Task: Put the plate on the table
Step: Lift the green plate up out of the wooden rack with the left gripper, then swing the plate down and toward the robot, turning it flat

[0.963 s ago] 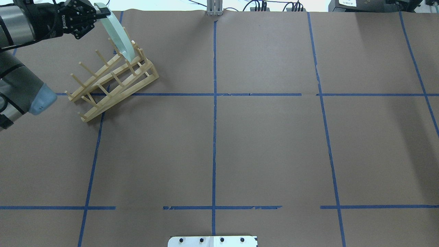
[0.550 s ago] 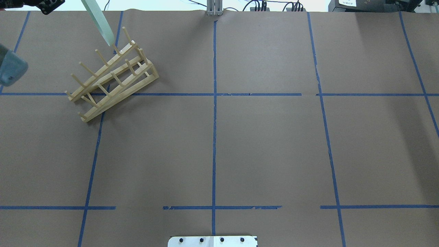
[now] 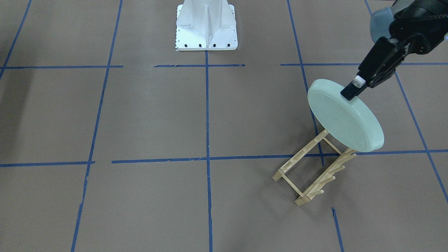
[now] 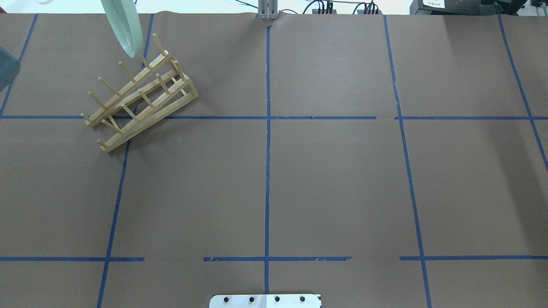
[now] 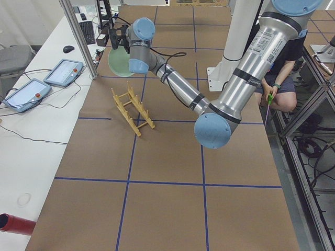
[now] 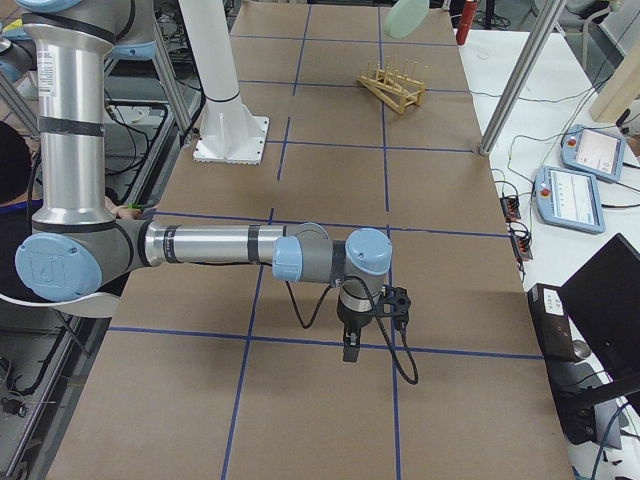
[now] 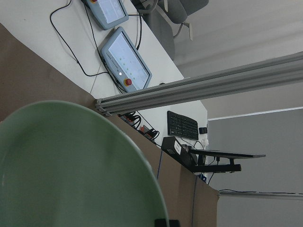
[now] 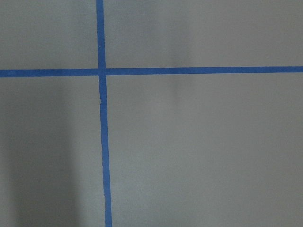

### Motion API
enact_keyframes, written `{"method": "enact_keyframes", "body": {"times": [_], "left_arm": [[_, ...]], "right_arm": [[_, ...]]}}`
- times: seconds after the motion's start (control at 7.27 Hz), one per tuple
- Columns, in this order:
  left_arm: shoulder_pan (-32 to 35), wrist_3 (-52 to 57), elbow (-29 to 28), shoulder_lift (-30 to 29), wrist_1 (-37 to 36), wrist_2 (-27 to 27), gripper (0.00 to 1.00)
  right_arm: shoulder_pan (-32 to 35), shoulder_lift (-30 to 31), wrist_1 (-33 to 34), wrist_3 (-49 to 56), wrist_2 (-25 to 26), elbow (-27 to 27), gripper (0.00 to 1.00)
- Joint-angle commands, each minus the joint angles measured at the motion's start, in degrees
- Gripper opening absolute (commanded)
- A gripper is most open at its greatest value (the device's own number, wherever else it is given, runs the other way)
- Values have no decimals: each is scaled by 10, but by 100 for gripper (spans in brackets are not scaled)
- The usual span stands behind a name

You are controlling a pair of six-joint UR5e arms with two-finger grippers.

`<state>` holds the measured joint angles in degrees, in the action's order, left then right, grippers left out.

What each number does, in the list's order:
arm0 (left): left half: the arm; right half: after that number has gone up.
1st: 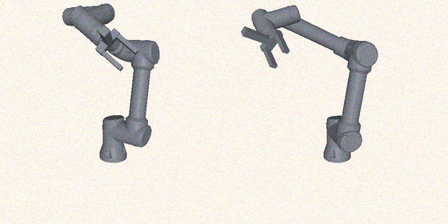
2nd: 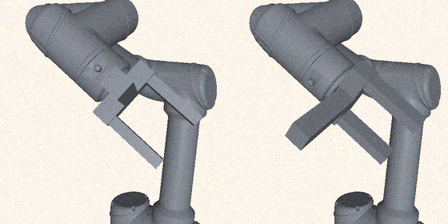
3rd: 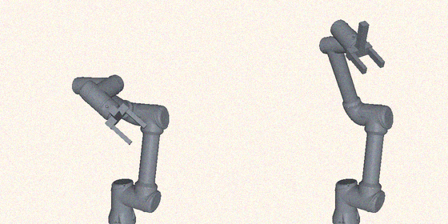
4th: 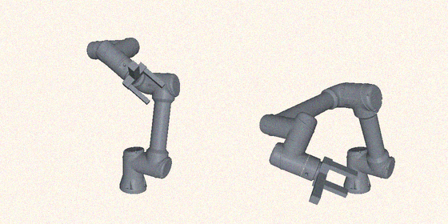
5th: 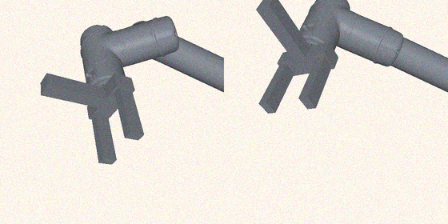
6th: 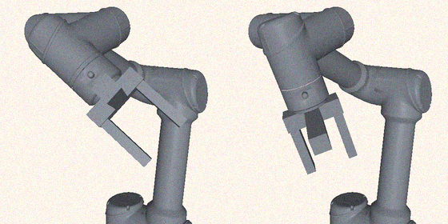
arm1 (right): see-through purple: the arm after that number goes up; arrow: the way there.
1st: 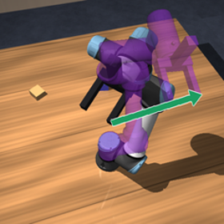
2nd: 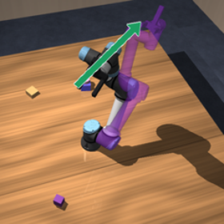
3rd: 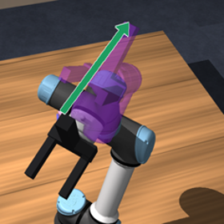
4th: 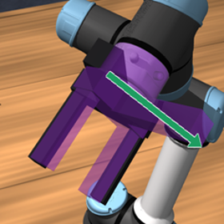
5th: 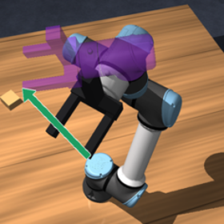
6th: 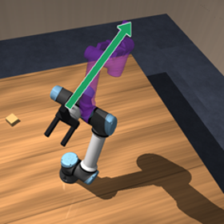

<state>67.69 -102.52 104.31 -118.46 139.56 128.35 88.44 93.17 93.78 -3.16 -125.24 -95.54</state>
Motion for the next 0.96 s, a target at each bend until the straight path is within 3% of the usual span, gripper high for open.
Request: {"method": "enact_keyframes", "body": {"times": [0.0, 0.14, 0.28, 0.55, 0.83], "left_arm": [[-69, 98, 50, -25, -160, -10, 0], [-117, 150, 71, -37, -243, -48, 0], [-175, 202, 92, -61, -361, -121, 0], [-325, 313, 77, -144, -592, -324, 0], [-380, 407, 4, -168, -637, -390, 0]], "right_arm": [[1, 0, 0, 0, 0, 0, 100], [1, 0, 0, 0, 0, 0, 100], [1, 0, 0, 0, 0, 0, 100], [1, 0, 0, 0, 0, 0, 100], [1, 0, 0, 0, 0, 0, 100]]}}
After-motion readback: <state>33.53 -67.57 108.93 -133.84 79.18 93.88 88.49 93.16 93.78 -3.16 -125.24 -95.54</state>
